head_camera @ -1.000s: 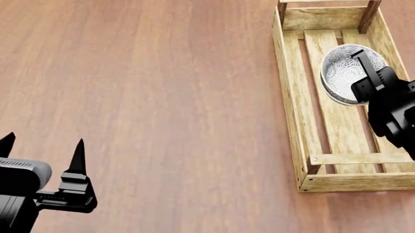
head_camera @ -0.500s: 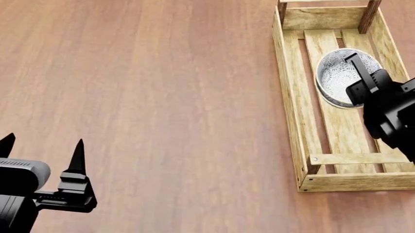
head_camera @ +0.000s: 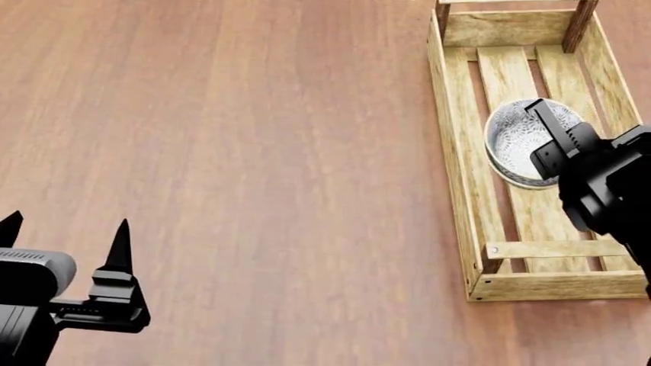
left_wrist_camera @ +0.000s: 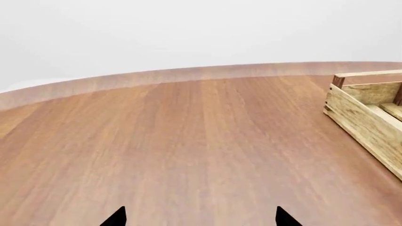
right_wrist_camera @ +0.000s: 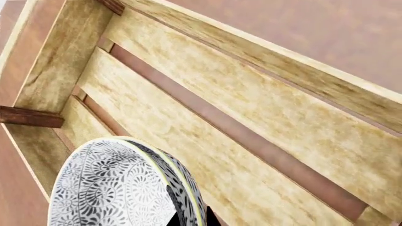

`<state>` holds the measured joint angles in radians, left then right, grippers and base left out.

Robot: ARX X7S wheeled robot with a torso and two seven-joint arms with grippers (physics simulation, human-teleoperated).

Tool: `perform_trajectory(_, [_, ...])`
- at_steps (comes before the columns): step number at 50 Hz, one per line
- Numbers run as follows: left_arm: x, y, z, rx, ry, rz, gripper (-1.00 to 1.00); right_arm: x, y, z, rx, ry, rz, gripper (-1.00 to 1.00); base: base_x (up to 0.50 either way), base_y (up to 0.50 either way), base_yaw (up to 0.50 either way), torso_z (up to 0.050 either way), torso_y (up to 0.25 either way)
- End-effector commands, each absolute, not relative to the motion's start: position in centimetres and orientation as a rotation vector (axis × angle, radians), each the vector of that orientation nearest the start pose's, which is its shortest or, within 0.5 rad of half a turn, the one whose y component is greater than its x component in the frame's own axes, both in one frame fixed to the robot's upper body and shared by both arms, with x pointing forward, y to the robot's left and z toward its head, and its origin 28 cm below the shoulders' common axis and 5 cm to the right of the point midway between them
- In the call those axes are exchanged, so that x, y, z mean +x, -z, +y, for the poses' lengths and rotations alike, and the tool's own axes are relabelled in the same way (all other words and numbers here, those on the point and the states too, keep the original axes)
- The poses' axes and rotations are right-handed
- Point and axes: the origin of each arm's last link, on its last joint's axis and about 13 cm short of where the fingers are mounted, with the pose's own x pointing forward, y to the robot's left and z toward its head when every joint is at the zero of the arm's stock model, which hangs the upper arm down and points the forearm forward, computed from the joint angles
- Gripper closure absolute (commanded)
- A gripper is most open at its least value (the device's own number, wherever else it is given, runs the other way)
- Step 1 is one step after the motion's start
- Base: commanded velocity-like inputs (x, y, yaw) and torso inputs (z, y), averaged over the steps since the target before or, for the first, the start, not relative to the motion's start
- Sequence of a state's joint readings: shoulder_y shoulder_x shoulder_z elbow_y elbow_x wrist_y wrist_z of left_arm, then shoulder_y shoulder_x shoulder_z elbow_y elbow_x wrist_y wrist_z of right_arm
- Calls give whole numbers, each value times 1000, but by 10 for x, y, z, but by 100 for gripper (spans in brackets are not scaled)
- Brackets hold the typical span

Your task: Stack the right bowl on the left bowl and place them in the tray.

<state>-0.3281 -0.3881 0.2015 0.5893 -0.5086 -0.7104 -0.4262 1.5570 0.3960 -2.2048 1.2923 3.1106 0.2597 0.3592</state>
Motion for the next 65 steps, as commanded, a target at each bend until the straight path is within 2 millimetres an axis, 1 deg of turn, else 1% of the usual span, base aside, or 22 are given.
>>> perform_trajectory(1, [232,-152,215,32,38,-86,-100,412,-238,-195,911,430,489,100,0,0,0,0,0])
perform_trajectory(11, [232,-153,215,32,39,-86,-100,412,-235,-194,900,457,511,100,0,0,0,0,0])
perform_trajectory(29, [231,-152,215,31,41,-85,-100,412,-235,-193,888,447,504,100,0,0,0,0,1])
perform_trajectory(33, [231,-152,216,30,39,-85,-100,412,-235,-192,883,423,504,100,0,0,0,0,3])
perform_trajectory(34, [230,-152,216,30,40,-85,-100,412,-235,-192,884,422,502,-100,0,0,0,0,0])
perform_trajectory(55, [231,-153,217,24,38,-86,-100,414,-239,-191,869,429,471,-100,0,0,0,0,0])
perform_trajectory(60, [231,-153,217,23,39,-87,-100,416,-247,-189,845,423,439,-100,0,0,0,0,0])
perform_trajectory(65, [230,-154,217,23,39,-89,-100,418,-263,-185,818,348,365,-100,0,0,0,0,0])
